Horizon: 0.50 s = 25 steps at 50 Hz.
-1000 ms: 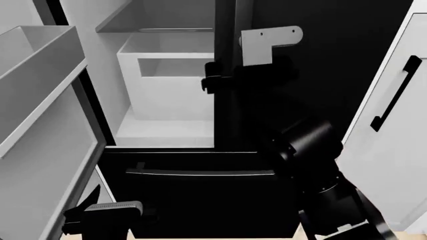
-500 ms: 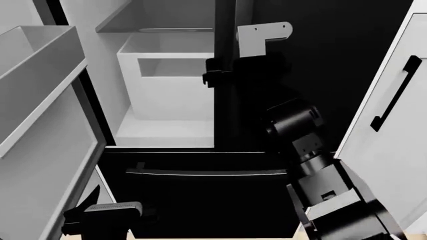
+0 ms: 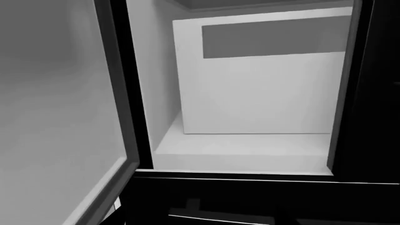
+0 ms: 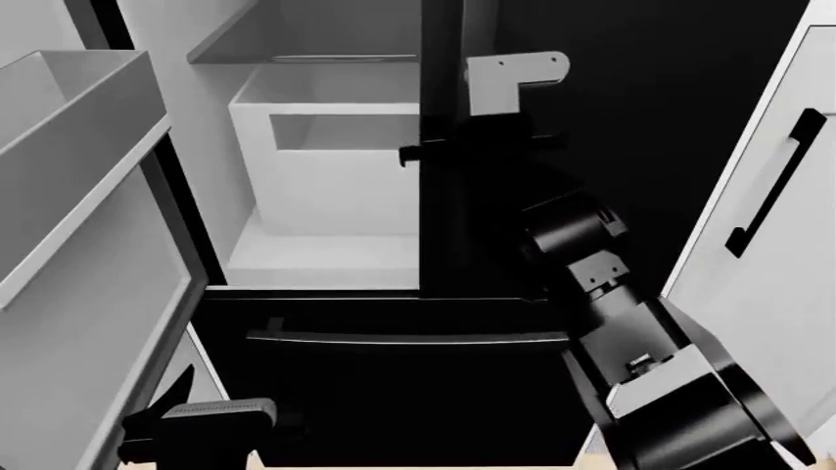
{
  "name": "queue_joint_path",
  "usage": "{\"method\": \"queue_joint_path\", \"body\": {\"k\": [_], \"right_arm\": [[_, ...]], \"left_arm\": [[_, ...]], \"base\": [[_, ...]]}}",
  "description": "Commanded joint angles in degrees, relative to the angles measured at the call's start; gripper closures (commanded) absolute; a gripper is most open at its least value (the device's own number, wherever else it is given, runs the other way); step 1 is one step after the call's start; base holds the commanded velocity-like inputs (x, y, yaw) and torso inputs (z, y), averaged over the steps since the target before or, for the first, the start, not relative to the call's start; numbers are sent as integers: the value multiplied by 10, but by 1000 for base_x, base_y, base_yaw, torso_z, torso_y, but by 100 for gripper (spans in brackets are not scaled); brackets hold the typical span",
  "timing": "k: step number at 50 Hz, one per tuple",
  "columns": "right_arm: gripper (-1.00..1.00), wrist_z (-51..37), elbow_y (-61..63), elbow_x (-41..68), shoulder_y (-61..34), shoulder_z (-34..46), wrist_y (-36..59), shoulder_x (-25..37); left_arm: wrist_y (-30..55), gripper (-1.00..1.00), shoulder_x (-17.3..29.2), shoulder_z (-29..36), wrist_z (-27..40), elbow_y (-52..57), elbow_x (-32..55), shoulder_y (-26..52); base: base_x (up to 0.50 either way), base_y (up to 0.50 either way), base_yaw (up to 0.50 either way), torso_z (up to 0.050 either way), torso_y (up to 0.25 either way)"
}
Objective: Open the fridge doors
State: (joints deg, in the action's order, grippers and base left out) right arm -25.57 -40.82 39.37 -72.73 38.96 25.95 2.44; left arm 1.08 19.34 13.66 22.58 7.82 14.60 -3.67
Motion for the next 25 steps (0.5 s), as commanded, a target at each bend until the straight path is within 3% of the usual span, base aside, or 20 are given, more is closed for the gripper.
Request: {"method": "queue_joint_path", "body": {"k": [1,8,25], "right_arm": [[100,-37,63,-3,20,2,12,30],[100,-64,134,12,47,-1,32,54],[100,-181,442,93,135,-16,146,149]], "left_arm": [[2,-100,0,3,2,-1,0,3],[-2,-100,4,2,2,-1,0,-2],[-16,-100,8,1,-1,-3,5,-10]], "base": [[0,0,0,0,0],[0,0,-1,0,0],[-1,0,-1,0,1]]}}
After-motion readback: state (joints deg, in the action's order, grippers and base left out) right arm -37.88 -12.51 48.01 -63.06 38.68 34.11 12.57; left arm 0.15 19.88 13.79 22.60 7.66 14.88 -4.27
